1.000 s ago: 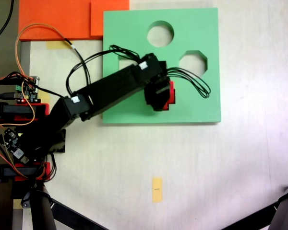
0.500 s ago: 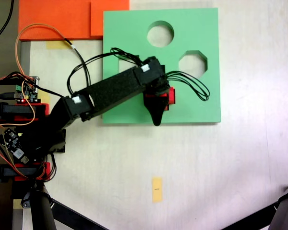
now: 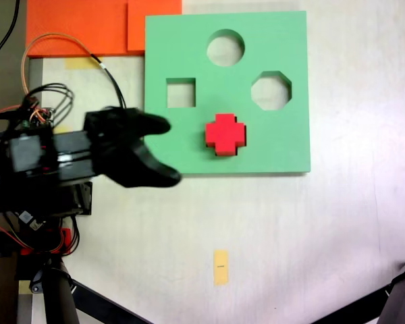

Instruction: Put the cross columnar block into the corresponding hole

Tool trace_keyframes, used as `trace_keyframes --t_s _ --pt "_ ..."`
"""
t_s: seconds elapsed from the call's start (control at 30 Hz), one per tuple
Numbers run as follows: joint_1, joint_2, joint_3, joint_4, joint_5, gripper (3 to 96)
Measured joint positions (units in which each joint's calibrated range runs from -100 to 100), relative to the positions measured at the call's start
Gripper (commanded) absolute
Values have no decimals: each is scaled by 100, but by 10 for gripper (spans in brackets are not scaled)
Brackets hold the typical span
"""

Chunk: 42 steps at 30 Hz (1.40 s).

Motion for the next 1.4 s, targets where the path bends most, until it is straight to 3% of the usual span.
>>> trace_keyframes --t_s 0.2,0.33,0.47,0.6,0.73,0.87,1.4 --pt "-752 -397 -284 509 -669 592" --pt "-874 -1163 -3312 1919 -698 563" --pt "-894 -3051 -8123 5394 -874 544" --pt "-728 -3420 -11926 9408 -1529 543" --pt "-684 -3434 -14003 11326 -1968 536" --pt "-669 -3447 -15179 11483 -2237 509" --pt "-557 -3475 -15159 10602 -2291 497"
